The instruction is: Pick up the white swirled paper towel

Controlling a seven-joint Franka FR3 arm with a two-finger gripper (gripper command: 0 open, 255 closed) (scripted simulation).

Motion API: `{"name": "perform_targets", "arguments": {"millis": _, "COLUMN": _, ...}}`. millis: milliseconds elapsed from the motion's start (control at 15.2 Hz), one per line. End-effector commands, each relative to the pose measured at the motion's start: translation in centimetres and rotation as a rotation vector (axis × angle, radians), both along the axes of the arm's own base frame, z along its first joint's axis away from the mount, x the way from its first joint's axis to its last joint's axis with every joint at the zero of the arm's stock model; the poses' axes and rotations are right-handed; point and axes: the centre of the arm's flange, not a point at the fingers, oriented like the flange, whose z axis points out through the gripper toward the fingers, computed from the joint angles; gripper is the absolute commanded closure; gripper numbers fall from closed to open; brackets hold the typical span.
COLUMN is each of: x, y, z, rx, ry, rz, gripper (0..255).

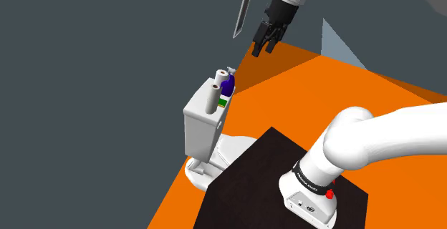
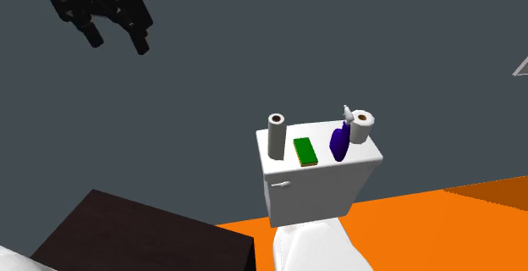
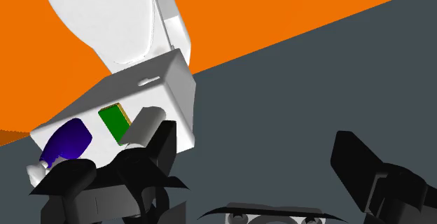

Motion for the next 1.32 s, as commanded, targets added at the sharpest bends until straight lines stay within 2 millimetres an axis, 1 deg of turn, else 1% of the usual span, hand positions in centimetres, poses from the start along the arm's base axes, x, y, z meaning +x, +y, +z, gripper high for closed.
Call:
{"name": "perform_targets", "arguments": {"millis": 0, "x": 0.0, "y": 0.0, "z": 0.0, "rx": 0.000, "ry": 0.000, "rz": 0.000, "gripper": 0}}
{"name": "perform_targets", "arguments": {"millis": 1254, "x": 15.3, "y": -9.3, "z": -17.4, "rx": -0.033, "ry": 0.012, "rz": 0.008, "gripper": 0}}
